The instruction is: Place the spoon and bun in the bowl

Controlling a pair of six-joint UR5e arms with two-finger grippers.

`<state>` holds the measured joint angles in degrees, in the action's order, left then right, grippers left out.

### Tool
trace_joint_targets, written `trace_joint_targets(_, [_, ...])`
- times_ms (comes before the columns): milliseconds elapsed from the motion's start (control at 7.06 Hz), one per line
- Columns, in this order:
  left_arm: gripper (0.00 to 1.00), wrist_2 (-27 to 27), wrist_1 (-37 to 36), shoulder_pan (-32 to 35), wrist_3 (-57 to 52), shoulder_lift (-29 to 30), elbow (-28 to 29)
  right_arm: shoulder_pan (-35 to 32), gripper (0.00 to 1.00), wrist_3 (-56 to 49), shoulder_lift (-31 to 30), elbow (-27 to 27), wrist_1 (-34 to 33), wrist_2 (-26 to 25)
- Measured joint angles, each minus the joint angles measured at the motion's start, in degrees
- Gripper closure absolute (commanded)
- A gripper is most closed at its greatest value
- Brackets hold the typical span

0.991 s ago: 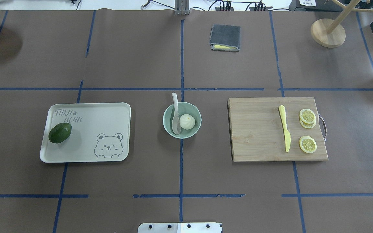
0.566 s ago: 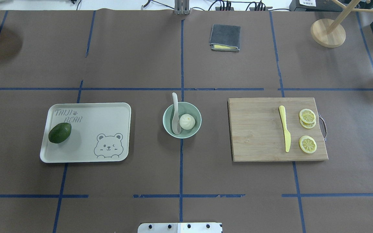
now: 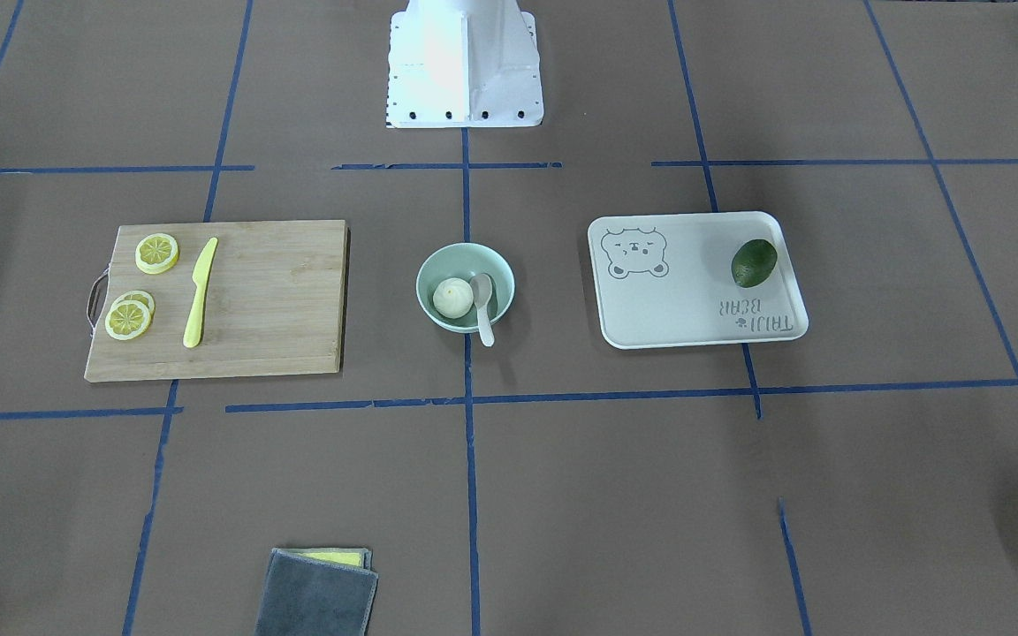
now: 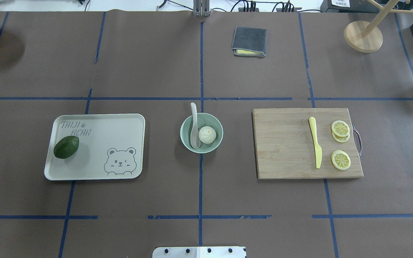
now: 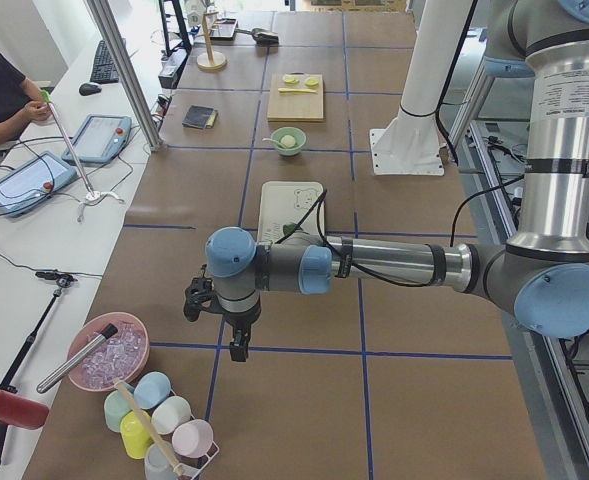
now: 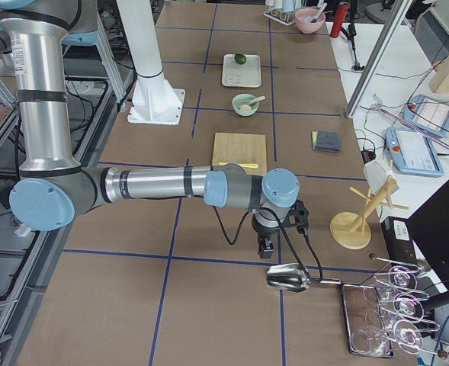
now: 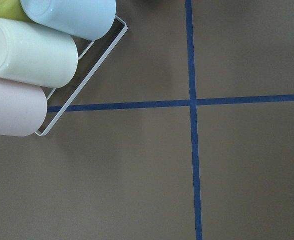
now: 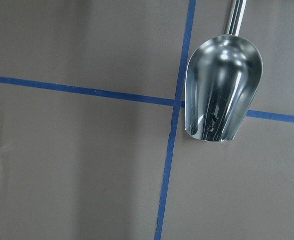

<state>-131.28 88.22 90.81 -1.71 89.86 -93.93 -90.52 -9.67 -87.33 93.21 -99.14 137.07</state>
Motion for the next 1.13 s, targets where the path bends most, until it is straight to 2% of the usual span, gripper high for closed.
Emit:
trace_joint_targets(425, [0.00, -2.8, -0.3, 0.0, 0.0, 0.0, -0.1, 0.0, 0.00, 0.9, 0.3, 0.0, 0.0, 0.1])
trace_joint_targets(1133, [0.00, -3.3, -0.3, -0.1, 0.1, 0.0, 0.1, 0.0, 0.00, 1.0, 0.4, 0.2, 0.0, 0.1])
